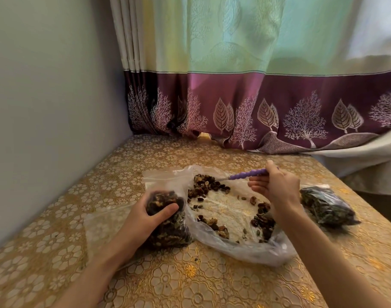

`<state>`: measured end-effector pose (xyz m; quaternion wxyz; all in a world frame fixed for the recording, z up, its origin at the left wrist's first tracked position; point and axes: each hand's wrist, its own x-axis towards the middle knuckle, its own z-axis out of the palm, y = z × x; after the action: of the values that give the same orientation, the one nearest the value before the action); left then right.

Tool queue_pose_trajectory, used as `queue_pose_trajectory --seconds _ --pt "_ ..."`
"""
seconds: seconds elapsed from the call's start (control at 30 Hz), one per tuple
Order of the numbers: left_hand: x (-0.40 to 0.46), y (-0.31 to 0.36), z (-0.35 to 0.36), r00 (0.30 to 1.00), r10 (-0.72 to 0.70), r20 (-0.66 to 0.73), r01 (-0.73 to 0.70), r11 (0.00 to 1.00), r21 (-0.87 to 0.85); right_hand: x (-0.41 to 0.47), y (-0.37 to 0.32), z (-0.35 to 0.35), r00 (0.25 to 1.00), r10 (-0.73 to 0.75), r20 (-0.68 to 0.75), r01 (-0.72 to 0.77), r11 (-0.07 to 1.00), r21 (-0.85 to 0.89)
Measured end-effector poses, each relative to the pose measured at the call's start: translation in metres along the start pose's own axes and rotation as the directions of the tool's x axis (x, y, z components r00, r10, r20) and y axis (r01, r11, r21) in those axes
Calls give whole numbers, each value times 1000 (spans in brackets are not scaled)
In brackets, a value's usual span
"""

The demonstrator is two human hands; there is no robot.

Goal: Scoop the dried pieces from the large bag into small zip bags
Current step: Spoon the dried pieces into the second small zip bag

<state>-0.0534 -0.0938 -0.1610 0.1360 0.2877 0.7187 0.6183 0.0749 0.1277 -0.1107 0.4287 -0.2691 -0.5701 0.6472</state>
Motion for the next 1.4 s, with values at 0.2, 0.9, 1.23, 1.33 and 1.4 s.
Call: queue_pose_trajectory --seconds 0.2,0.9,1.23,1.33,1.4 --pt "1 1 0 1000 11 20 -11 1000 5 -4 -35 16 993 -86 77 76 990 120" --pt "2 3 -2 1000 -4 6 4 997 -72 -27 -44 37 868 -367 336 342 930 134" --pt "0 9 -3 979 134 -152 -151 982 -110 -5 -26 13 955 -285 83 280 957 73" --pt "1 8 -4 984 126 -123 -135 988 -71 3 -16 7 974 -222 39 222 975 -14" --pt "1 7 -3 993 101 -64 -103 994 -22 8 -9 4 984 -178 13 178 980 -87"
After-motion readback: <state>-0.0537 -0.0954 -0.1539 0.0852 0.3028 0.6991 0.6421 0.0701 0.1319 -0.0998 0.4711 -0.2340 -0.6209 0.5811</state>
